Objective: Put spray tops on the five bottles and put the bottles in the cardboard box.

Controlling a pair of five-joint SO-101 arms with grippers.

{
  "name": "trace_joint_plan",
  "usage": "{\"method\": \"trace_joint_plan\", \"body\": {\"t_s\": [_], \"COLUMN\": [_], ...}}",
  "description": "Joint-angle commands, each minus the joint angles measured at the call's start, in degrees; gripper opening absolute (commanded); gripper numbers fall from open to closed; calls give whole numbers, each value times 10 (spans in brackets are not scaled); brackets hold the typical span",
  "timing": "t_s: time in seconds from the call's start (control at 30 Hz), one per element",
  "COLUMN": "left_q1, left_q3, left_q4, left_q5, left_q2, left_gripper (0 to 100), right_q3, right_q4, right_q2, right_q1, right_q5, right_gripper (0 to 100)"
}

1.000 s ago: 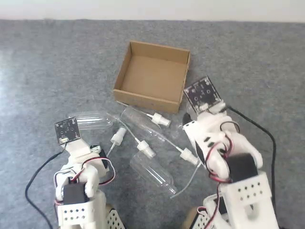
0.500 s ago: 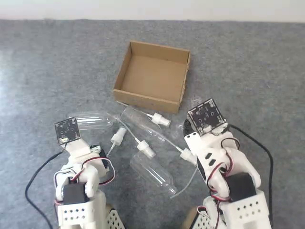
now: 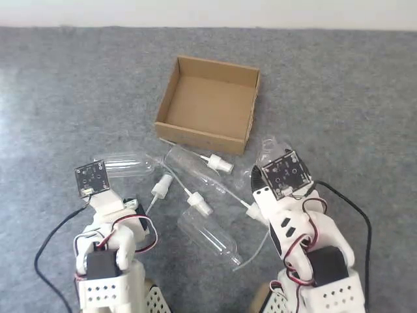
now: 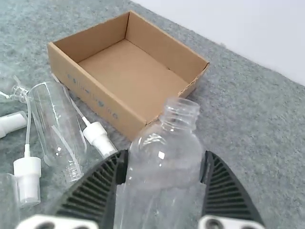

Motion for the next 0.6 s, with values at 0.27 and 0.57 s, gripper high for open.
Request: {"method": "trace_joint_plan", "body": {"t_s": [0.27,0.57], "left_q1": [2,-2], "left_q3": [-7,-7], "left_q4": [2,2], "left_q5": [4,4], "left_q2": [-8,-8], "left_gripper": [16,16], "right_q3": [35,56], "right_q4": [-15,-15], "right_q2": [-101,-140], "right_q1": [5,5], "right_q5": [-16,-16], "right_gripper": [143,143]}}
